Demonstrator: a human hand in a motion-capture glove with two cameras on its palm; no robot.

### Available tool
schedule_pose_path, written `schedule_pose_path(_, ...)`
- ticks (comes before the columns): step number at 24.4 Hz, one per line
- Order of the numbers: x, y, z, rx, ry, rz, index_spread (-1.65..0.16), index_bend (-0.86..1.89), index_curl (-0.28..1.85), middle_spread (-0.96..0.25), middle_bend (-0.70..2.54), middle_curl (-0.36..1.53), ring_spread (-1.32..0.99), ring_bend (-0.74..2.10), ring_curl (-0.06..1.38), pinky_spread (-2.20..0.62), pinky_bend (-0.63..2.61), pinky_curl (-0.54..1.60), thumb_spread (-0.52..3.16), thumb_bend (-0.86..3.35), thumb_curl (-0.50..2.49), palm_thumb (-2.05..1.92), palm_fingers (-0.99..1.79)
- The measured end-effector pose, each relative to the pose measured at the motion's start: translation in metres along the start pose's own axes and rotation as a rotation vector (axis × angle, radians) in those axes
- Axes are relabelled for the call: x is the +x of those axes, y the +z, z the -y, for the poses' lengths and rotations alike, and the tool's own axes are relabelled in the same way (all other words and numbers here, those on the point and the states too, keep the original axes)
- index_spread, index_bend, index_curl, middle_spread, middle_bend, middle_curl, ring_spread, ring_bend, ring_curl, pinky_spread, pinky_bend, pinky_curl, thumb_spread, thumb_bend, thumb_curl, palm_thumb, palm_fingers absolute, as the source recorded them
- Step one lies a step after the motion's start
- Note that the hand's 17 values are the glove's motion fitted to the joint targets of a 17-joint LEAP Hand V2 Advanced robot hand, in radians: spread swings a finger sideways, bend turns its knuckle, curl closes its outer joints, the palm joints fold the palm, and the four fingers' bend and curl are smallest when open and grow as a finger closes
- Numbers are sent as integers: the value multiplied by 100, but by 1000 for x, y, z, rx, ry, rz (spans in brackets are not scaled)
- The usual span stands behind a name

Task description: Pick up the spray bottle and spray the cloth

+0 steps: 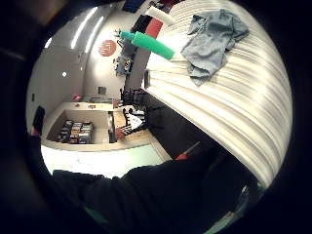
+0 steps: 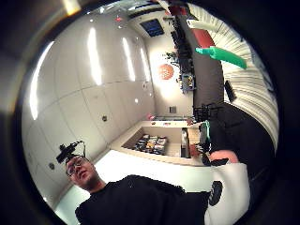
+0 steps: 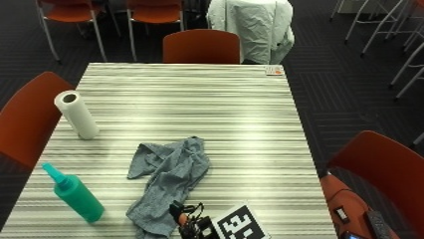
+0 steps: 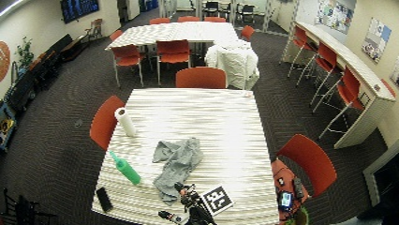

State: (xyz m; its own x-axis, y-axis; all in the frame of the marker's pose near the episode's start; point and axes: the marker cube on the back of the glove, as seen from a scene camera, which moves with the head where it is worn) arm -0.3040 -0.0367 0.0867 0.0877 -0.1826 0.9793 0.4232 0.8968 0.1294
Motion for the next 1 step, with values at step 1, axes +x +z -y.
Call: schedule_pose_path(1,1,0,1,-2,-2,-7,-33,14,27,-2,20,41,14,34,37,20,40,36,89,-2,58,100,9)
